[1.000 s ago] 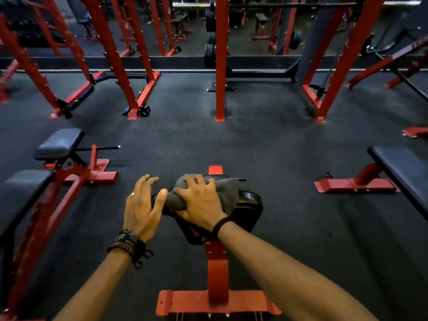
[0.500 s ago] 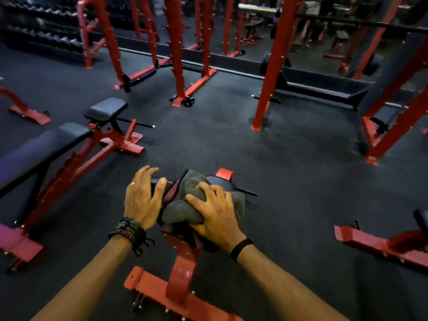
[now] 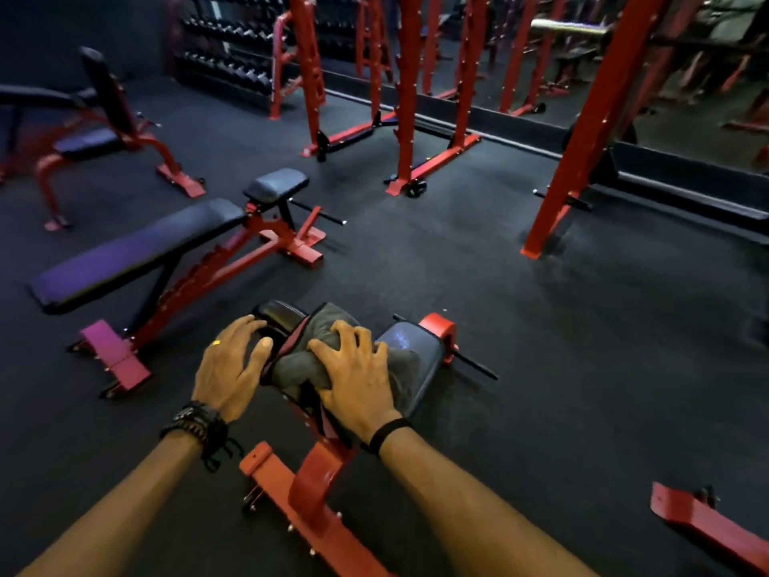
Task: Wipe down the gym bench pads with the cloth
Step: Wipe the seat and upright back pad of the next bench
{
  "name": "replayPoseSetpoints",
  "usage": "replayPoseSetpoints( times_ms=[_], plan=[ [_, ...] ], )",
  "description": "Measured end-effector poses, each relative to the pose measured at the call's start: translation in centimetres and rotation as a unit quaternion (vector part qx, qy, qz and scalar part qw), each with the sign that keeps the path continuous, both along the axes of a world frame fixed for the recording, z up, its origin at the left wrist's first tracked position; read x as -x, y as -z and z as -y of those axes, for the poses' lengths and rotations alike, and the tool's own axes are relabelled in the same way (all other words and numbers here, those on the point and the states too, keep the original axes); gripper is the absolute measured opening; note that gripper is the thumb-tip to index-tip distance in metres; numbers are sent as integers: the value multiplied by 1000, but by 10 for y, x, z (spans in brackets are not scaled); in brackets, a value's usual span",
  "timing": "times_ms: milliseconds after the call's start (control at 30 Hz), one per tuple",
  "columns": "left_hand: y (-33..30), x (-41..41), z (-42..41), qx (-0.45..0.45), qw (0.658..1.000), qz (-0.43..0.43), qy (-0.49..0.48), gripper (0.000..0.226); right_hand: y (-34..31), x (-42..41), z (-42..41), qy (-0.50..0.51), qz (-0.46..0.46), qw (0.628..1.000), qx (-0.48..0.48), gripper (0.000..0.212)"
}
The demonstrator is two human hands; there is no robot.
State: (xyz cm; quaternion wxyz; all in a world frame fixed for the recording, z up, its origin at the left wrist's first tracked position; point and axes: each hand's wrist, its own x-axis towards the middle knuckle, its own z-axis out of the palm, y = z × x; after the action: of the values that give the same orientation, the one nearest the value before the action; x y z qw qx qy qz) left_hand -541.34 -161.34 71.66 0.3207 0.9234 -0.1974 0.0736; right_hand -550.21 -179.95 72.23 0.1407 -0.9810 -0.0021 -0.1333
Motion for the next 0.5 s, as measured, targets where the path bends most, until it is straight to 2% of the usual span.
replayPoseSetpoints(
  times_ms=[200, 367, 500],
  plan=[
    [11, -9, 24, 56, 995, 9, -78, 67, -8, -32, -2, -41, -17, 998, 44, 61],
    [27, -30, 45, 150, 978, 23, -141, 61, -11, -55, 0, -71, -11, 997, 29, 49],
    [28, -34, 42, 160, 963, 36, -214, 59, -18, -72, 7, -134, -64, 989, -15, 55]
  ],
)
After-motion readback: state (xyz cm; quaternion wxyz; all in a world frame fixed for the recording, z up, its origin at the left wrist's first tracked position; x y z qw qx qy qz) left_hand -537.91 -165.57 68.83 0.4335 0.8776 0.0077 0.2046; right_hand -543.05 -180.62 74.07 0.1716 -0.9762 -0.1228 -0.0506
